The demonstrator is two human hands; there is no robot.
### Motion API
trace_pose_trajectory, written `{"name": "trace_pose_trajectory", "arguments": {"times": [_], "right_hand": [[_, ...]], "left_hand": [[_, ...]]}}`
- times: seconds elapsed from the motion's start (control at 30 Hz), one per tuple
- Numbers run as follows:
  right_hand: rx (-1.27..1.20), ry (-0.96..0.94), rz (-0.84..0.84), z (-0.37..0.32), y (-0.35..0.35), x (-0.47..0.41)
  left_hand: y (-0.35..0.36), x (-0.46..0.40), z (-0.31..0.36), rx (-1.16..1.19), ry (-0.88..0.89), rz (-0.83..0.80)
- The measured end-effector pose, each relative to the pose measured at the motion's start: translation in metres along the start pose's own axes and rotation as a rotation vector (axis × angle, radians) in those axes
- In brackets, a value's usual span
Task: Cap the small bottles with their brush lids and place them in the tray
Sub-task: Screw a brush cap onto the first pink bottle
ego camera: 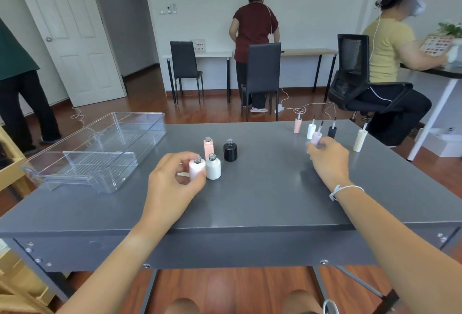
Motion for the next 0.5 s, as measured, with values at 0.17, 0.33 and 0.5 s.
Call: {"name": "trace_pose_trajectory", "arguments": {"times": [0.17,0.33,0.5], "right_hand": [[-0.024,-0.055,-0.076,-0.003,-0.001,0.010],[-0.097,-0.124,-0.166,-0.005,-0.002,0.020],[-0.126,-0.123,-0.278,-0.009,-0.003,0.029]], "left_hand": [[0.031,-0.009,0.025,0.141,0.039,-0.072],[0.069,-0.022,0.033,0.203,0.059,-0.189],[0.105,-0.035,0.023,0.243,0.016,-0.261]]}}
Point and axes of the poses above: each hand's wrist, its own x-axis away from the middle knuckle, its own y-axis out of the palm, z = x × y, the point moved 1 cm from there along -x, towards the middle knuckle, and after that the axes turned 15 degrees about y, right-handed, at the moved point
